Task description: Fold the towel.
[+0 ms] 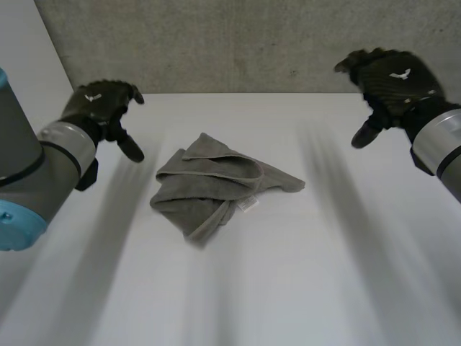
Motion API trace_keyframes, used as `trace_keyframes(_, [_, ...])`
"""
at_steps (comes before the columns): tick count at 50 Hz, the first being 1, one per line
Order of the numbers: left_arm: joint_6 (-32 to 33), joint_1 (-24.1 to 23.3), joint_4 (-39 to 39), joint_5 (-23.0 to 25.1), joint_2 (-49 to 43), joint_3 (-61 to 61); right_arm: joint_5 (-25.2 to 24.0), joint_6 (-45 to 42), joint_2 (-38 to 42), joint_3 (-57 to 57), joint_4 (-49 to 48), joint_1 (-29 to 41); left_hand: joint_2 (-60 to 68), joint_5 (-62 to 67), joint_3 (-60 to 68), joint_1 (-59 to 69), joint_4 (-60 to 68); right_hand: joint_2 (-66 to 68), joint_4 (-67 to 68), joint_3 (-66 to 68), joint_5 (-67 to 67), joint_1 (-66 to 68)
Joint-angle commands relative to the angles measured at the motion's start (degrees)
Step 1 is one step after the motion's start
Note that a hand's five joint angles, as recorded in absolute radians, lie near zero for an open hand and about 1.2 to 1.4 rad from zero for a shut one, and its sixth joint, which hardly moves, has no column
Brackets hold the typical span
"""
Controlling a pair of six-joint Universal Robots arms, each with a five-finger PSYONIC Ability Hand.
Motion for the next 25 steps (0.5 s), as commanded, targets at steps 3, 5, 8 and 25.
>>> trace_keyframes(3, [8.4,0.2,1.2,2.6,-10.2,-1.9,-18.8,-14.9,11.2,-5.0,5.3,2.2,-3.2,-0.7,-3.0,-5.1,-3.4,-4.3,-4.4,-2.5,-3.6,-3.5])
trace_keyframes(5, [9.3,0.2,1.8,3.4,-12.6,-1.0,-19.1,-16.7,14.2,-7.7,6.7,3.9,-2.5,0.0,-3.0,-4.4,-3.4,-4.3,-4.4,-2.5,-3.6,-3.5])
trace_keyframes(8, [9.7,0.2,3.4,4.7,-17.1,0.8,-18.3,-18.9,19.2,-11.9,7.8,6.6,-2.0,0.5,-3.0,-3.9,-3.4,-3.4,-4.4,-2.5,-2.7,-2.5])
trace_keyframes(25, [17.2,-0.3,14.9,5.4,-29.1,11.3,-17.7,-19.2,38.0,-22.3,0.0,11.0,-0.7,1.8,-3.0,-2.6,-3.4,12.1,-4.4,-2.5,12.8,12.9])
